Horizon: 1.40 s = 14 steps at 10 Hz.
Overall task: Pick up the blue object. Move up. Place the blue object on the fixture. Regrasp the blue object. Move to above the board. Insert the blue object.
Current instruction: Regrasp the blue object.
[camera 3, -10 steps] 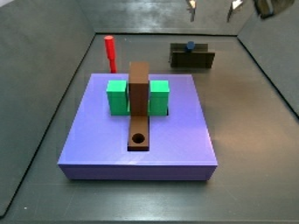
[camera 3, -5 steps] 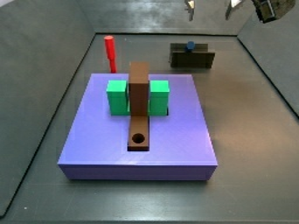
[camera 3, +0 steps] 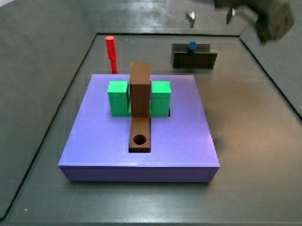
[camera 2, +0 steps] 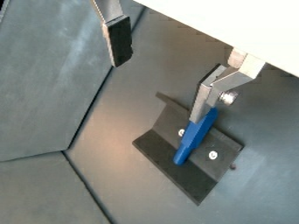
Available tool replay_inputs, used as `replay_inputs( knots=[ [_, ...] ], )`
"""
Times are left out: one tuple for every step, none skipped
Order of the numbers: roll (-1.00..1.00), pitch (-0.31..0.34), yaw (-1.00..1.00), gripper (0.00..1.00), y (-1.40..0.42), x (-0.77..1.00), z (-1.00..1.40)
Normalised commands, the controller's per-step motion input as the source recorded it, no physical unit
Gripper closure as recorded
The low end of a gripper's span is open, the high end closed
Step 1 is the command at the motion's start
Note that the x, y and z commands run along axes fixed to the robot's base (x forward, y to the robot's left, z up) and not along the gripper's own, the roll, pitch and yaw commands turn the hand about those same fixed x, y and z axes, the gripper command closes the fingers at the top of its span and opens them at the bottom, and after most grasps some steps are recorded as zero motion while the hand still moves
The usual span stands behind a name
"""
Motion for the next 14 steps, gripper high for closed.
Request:
replay_inputs(
  knots=[
    [0.44,0.100,0.00,0.00,0.00,-0.02,-0.52],
    [0.00,0.000,-0.01,0.00,0.00,-0.01,-0.32],
    [-0.17,-0.129,0.00,0.00,0.13,-0.11,-0.21],
    [-0.24,-0.197,0.00,0.00,0.21,-0.23,-0.13],
    [-0.38,-0.266,0.00,0.00,0.27,-0.32,-0.13],
    [-0.38,-0.323,0.00,0.00,0.23,-0.32,-0.15],
    [-0.27,-0.297,0.00,0.00,0.18,-0.27,-0.15],
    [-0.03,-0.169,0.00,0.00,0.01,-0.17,-0.08],
    [0.03,0.000,0.00,0.00,-0.01,0.00,-0.10],
    [0.22,0.000,0.00,0.00,-0.12,0.01,-0.15],
    [0.32,0.000,0.00,0.00,-0.10,0.00,-0.24],
    [0.35,0.000,0.00,0.00,-0.09,0.00,-0.27],
    [0.31,0.000,0.00,0.00,-0.02,0.00,-0.25],
    [0.46,0.000,0.00,0.00,0.00,0.00,-0.31]
  ],
)
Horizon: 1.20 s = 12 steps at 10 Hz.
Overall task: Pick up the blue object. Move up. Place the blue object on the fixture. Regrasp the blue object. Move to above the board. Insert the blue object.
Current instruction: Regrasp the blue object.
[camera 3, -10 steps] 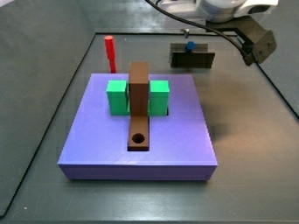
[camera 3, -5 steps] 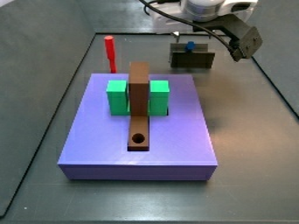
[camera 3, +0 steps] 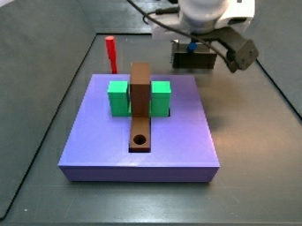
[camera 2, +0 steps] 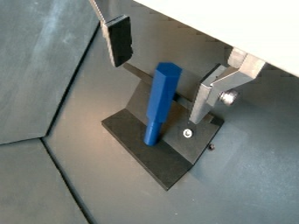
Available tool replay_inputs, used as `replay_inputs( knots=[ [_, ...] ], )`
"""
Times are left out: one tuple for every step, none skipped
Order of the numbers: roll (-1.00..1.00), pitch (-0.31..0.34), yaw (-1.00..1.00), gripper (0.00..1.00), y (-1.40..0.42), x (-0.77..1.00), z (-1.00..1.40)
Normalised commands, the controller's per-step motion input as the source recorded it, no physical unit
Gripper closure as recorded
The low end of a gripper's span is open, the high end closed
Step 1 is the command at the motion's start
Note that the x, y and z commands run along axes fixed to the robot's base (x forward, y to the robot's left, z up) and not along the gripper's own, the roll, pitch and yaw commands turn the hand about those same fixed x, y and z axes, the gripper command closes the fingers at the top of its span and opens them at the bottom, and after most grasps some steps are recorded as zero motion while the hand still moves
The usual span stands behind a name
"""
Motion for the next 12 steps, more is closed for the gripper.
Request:
replay_inputs(
  knots=[
    [0.46,0.000,0.00,0.00,-0.01,0.00,-0.31],
    [0.33,0.000,0.00,0.00,-0.08,0.00,-0.18],
    [0.30,0.000,0.07,0.00,-0.11,0.12,-0.05],
    [0.40,0.000,0.13,0.00,-0.20,0.11,0.00],
    [0.35,0.000,0.06,0.00,-0.06,0.05,-0.10],
    [0.33,-0.020,0.04,0.00,-0.02,0.00,-0.19],
    [0.28,0.000,0.03,0.00,0.00,0.00,-0.19],
    [0.28,0.000,0.04,0.00,0.00,0.00,-0.10],
    [0.17,0.000,0.03,0.00,0.00,0.00,-0.01],
    [0.09,0.000,0.03,0.00,0.00,0.00,0.00],
    [0.05,0.000,0.02,0.00,0.00,0.00,-0.02],
    [0.02,0.000,0.01,0.00,0.00,0.00,-0.03]
  ],
)
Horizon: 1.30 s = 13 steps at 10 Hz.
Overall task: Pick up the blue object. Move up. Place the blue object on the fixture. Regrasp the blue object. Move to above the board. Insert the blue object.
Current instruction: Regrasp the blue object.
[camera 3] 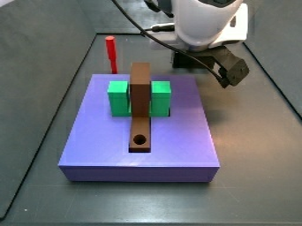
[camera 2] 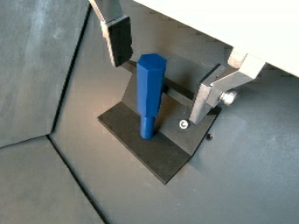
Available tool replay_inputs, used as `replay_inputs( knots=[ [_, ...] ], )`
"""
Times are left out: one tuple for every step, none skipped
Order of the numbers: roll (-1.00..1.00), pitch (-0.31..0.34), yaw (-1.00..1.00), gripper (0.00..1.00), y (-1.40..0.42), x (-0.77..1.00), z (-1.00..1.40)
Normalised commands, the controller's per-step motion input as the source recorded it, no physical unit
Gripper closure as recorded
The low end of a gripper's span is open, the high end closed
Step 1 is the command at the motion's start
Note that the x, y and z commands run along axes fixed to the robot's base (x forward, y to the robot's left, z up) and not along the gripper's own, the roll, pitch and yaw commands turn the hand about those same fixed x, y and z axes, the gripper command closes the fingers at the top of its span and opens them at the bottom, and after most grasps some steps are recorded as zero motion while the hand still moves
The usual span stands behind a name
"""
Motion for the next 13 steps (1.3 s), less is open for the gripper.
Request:
replay_inputs(
  knots=[
    [0.00,0.000,0.00,0.00,0.00,0.00,0.00],
    [0.00,0.000,0.00,1.00,0.00,0.00,0.00],
    [0.00,0.000,0.00,1.00,0.00,0.00,0.00],
    [0.00,0.000,0.00,1.00,0.00,0.00,0.00],
    [0.00,0.000,0.00,1.00,0.00,0.00,0.00],
    [0.00,0.000,0.00,1.00,0.00,0.00,0.00],
    [0.00,0.000,0.00,1.00,0.00,0.00,0.00],
    [0.00,0.000,0.00,1.00,0.00,0.00,0.00],
    [0.00,0.000,0.00,1.00,0.00,0.00,0.00],
    [0.00,0.000,0.00,1.00,0.00,0.00,0.00],
    [0.00,0.000,0.00,1.00,0.00,0.00,0.00],
    [0.00,0.000,0.00,1.00,0.00,0.00,0.00],
    [0.00,0.000,0.00,1.00,0.00,0.00,0.00]
  ],
)
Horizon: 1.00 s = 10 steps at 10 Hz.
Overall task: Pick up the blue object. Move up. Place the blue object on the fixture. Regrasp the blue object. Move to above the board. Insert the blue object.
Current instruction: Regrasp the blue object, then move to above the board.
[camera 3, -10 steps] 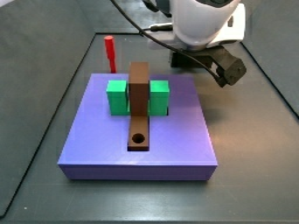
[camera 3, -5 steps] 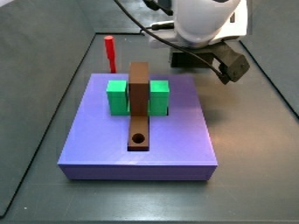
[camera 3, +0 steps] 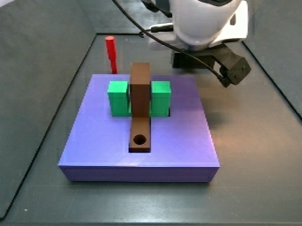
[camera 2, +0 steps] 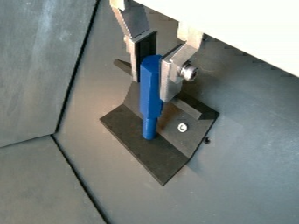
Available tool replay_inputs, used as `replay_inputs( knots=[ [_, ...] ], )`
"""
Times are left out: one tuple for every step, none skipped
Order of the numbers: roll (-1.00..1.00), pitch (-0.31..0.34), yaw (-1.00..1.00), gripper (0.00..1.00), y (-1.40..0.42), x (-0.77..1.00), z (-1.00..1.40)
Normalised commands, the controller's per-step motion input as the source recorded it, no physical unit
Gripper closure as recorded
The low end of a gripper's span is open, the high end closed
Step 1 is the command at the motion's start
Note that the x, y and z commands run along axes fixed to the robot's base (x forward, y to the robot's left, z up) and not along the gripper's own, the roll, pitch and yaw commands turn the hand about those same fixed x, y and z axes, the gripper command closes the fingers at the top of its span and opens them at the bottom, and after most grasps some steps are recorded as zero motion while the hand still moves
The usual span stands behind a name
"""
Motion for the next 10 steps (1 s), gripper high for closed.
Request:
replay_inputs(
  knots=[
    [0.00,0.000,0.00,1.00,0.00,0.00,0.00],
    [0.00,0.000,0.00,1.00,0.00,0.00,0.00],
    [0.00,0.000,0.00,1.00,0.00,0.00,0.00],
    [0.00,0.000,0.00,1.00,0.00,0.00,0.00],
    [0.00,0.000,0.00,1.00,0.00,0.00,1.40],
    [-0.07,-0.042,-0.01,1.00,-0.02,0.02,1.40],
    [-0.15,-0.042,-0.04,1.00,0.00,-0.01,1.40],
    [-0.12,-0.049,-0.04,1.00,0.01,-0.01,1.40],
    [-0.08,-0.011,-0.05,1.00,-0.01,0.01,1.40],
    [-0.04,0.026,-0.05,1.00,-0.01,0.00,1.40]
  ],
)
